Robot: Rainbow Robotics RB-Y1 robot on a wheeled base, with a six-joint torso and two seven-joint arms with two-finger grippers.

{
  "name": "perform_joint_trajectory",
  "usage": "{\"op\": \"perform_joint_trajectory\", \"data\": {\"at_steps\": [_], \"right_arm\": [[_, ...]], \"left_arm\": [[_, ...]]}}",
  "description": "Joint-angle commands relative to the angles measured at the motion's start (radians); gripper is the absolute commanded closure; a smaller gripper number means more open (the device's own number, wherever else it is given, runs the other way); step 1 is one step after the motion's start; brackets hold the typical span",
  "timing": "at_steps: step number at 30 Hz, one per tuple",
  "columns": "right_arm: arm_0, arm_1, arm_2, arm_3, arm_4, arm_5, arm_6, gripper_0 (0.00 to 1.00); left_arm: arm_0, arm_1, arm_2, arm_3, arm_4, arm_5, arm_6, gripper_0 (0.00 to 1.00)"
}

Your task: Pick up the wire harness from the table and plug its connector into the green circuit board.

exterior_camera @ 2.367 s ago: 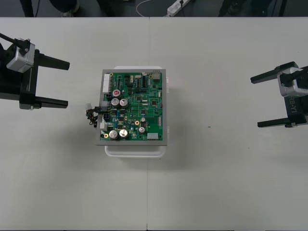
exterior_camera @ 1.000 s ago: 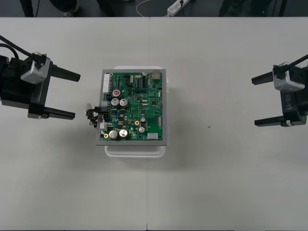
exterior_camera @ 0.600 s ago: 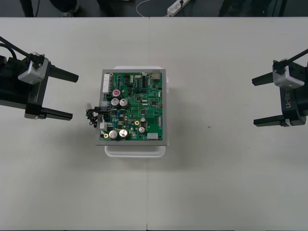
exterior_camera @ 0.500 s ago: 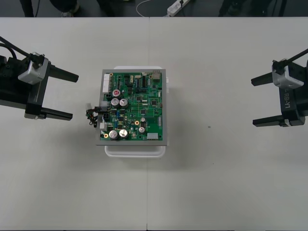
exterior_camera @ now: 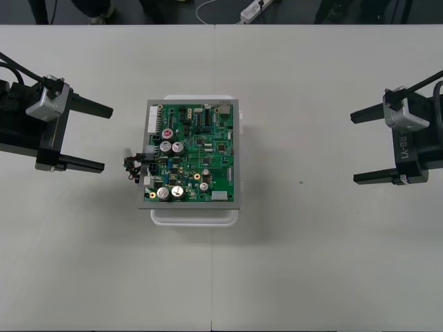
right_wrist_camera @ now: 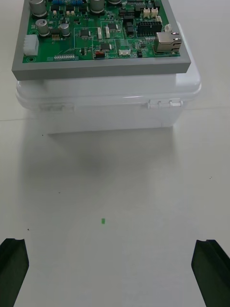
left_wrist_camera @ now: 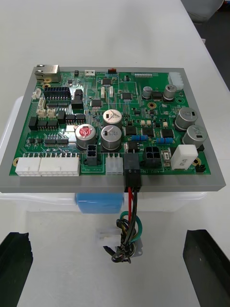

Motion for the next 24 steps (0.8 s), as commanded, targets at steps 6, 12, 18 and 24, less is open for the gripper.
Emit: {"op": "perform_joint_trajectory", "data": {"at_steps": [6, 12, 18, 24], "right_arm": [[0.009, 0.006, -0.015, -0.031, 0.012, -0.004, -0.047, 0.00], [0.009, 0.006, -0.018, -0.031, 0.026, -0.004, -0.047, 0.00], [0.009, 0.006, -0.020, -0.031, 0.038, -0.004, -0.042, 0.00], [0.009, 0.006, -0.022, -0.031, 0.054, -0.004, -0.047, 0.00]], "left_arm": [[-0.002, 0.042, -0.003, -0.030, 0.015, -0.029, 0.016, 0.08], [-0.002, 0.042, -0.003, -0.030, 0.015, -0.029, 0.016, 0.08], [-0.002, 0.042, -0.003, -0.030, 0.015, -0.029, 0.016, 0.07], [-0.002, 0.042, -0.003, -0.030, 0.015, -0.029, 0.016, 0.08]]}}
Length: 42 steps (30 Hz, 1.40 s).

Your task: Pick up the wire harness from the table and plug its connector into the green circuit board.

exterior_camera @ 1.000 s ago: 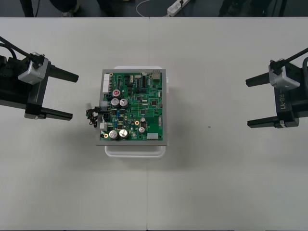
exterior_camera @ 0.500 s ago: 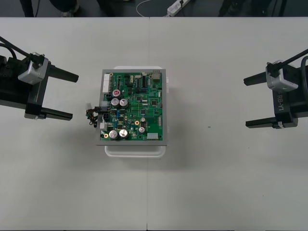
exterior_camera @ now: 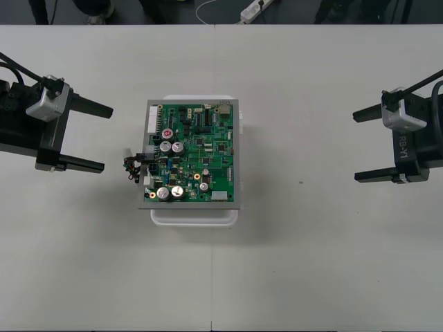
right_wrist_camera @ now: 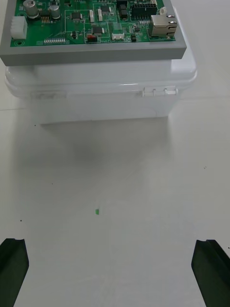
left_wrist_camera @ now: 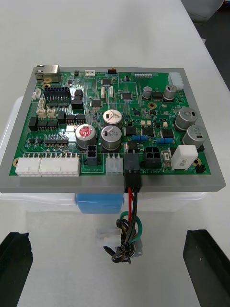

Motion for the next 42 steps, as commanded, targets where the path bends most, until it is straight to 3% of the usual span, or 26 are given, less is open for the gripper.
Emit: {"op": "perform_joint_trajectory", "data": {"at_steps": [1, 42], "right_arm": [[0.009, 0.005, -0.022, -0.028, 0.011, -0.004, -0.046, 0.00], [0.009, 0.005, -0.025, -0.028, 0.006, -0.004, -0.047, 0.00]], "left_arm": [[-0.002, 0.042, -0.003, -0.030, 0.015, -0.029, 0.016, 0.07], [-0.002, 0.042, -0.003, -0.030, 0.015, -0.029, 0.016, 0.07]]}}
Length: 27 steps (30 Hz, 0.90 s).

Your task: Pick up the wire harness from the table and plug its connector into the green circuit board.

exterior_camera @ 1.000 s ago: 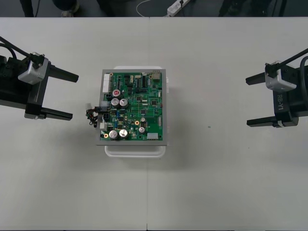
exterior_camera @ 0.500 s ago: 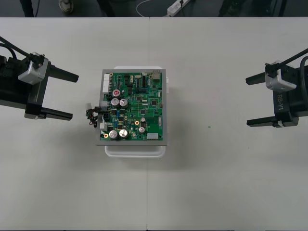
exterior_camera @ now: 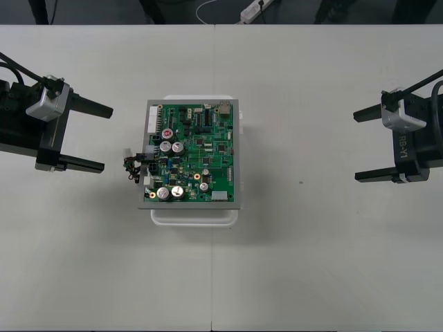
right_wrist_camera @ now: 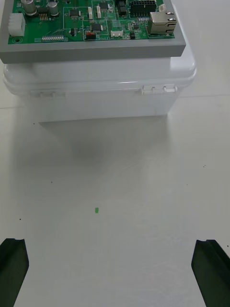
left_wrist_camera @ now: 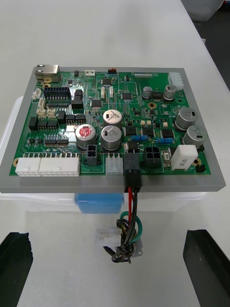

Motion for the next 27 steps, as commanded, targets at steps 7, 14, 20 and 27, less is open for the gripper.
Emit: {"op": "perform_joint_trajectory", "data": {"at_steps": [7, 14, 20, 27], "right_arm": [[0.009, 0.005, -0.025, -0.028, 0.000, -0.004, -0.047, 0.00], [0.009, 0.005, -0.025, -0.028, 0.000, -0.004, -0.047, 0.00], [0.009, 0.005, -0.025, -0.028, 0.000, -0.004, -0.047, 0.00], [0.009, 0.005, -0.025, -0.028, 0.000, -0.004, -0.047, 0.00]], "left_arm": [[-0.002, 0.042, -0.003, -0.030, 0.015, -0.029, 0.016, 0.08], [-0.002, 0.042, -0.003, -0.030, 0.015, -0.029, 0.016, 0.08], [-0.002, 0.042, -0.003, -0.030, 0.015, -0.029, 0.016, 0.07], [-0.002, 0.042, -0.003, -0.030, 0.015, -0.029, 0.016, 0.08]]}}
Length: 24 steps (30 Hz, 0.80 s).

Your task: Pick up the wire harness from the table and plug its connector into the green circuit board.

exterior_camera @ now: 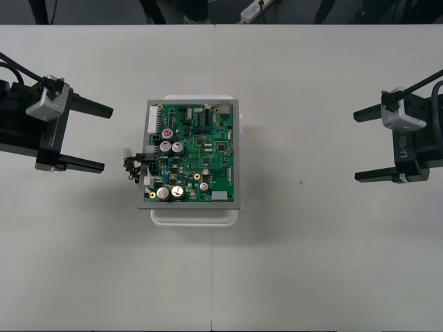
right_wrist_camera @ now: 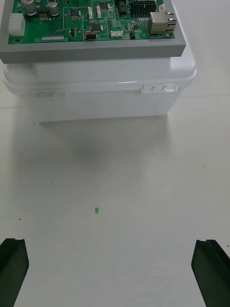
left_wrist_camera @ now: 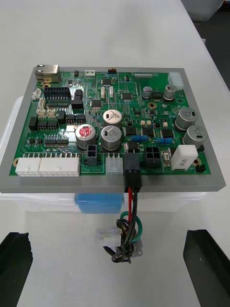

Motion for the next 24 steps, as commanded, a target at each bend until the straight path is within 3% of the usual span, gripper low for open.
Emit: {"op": "perform_joint_trajectory", "data": {"at_steps": [1, 24], "right_arm": [[0.009, 0.005, -0.025, -0.028, 0.000, -0.004, -0.047, 0.00], [0.009, 0.005, -0.025, -0.028, 0.000, -0.004, -0.047, 0.00]], "left_arm": [[-0.002, 0.042, -0.003, -0.030, 0.015, -0.029, 0.016, 0.07], [-0.002, 0.042, -0.003, -0.030, 0.015, -0.029, 0.016, 0.08]]}}
